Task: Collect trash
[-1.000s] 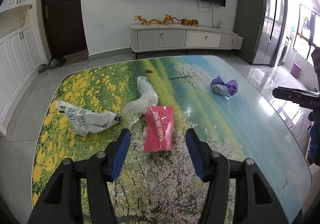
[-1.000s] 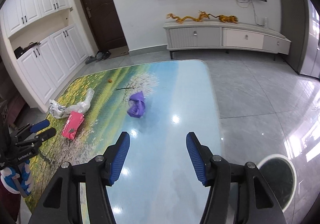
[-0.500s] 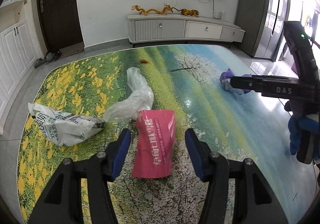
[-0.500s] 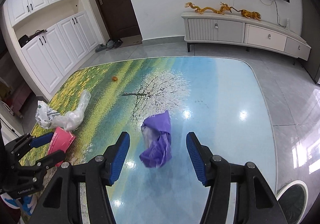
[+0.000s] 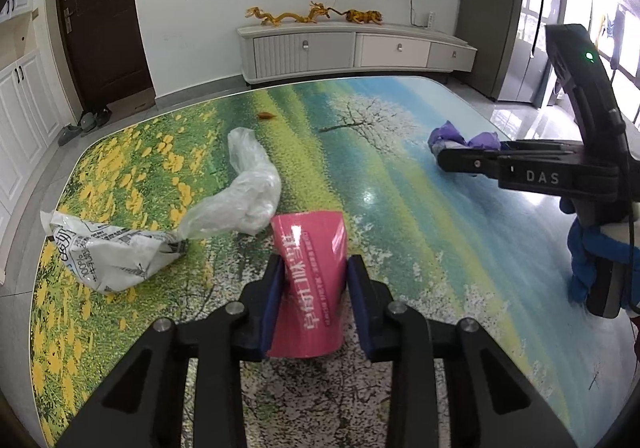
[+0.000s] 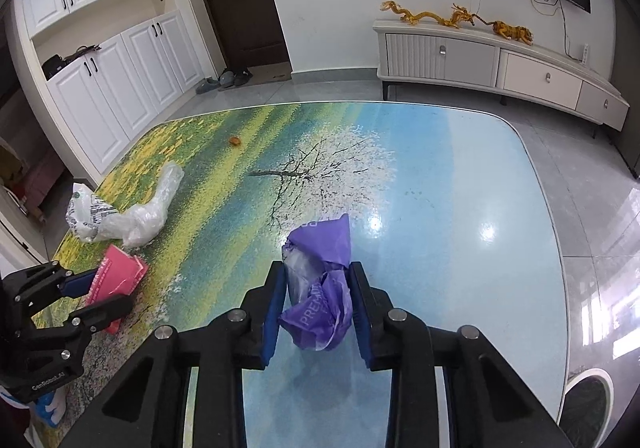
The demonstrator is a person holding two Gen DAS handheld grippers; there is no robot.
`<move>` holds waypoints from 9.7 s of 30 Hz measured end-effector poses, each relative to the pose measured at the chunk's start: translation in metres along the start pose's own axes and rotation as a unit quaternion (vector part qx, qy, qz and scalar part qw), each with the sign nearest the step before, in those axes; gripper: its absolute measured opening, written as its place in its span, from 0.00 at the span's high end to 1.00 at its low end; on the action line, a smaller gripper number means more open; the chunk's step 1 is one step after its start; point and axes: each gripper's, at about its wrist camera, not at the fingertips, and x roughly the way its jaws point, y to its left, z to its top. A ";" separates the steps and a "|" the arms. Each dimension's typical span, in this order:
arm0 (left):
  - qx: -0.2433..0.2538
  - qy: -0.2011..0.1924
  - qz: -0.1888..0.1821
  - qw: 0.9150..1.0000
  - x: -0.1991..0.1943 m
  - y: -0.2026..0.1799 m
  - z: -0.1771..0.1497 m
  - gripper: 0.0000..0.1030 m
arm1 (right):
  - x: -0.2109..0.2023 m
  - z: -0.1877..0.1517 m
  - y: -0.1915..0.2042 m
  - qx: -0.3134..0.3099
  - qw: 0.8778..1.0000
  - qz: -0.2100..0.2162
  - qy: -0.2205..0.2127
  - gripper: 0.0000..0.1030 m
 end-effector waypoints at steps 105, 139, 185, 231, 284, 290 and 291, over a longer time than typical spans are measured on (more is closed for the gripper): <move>0.126 -0.012 -0.069 0.990 -0.016 -0.302 0.072 0.63 | -0.211 -0.218 -0.273 0.252 0.951 -0.175 -0.033 0.52; -0.155 -0.046 0.109 0.981 -0.129 0.045 -0.050 0.35 | -0.187 -0.096 -0.054 0.076 0.991 -0.096 -0.052 0.49; -0.267 -0.014 0.058 0.962 -0.033 0.144 -0.020 0.82 | 0.070 0.038 0.136 -0.033 0.994 0.068 0.076 0.73; 0.166 0.049 -0.165 0.971 0.053 -0.426 0.114 0.82 | -0.194 -0.234 -0.334 0.331 0.924 -0.188 -0.015 0.71; -0.007 -0.137 0.137 0.981 -0.153 -0.100 0.014 0.15 | -0.219 -0.100 -0.021 0.041 0.969 -0.194 -0.149 0.00; -0.027 -0.179 0.171 0.969 -0.182 -0.078 0.003 0.00 | -0.224 -0.094 0.000 0.033 0.963 -0.207 -0.171 0.00; -0.032 -0.183 0.172 0.967 -0.186 -0.076 0.002 0.00 | -0.226 -0.093 0.001 0.034 0.962 -0.209 -0.174 0.00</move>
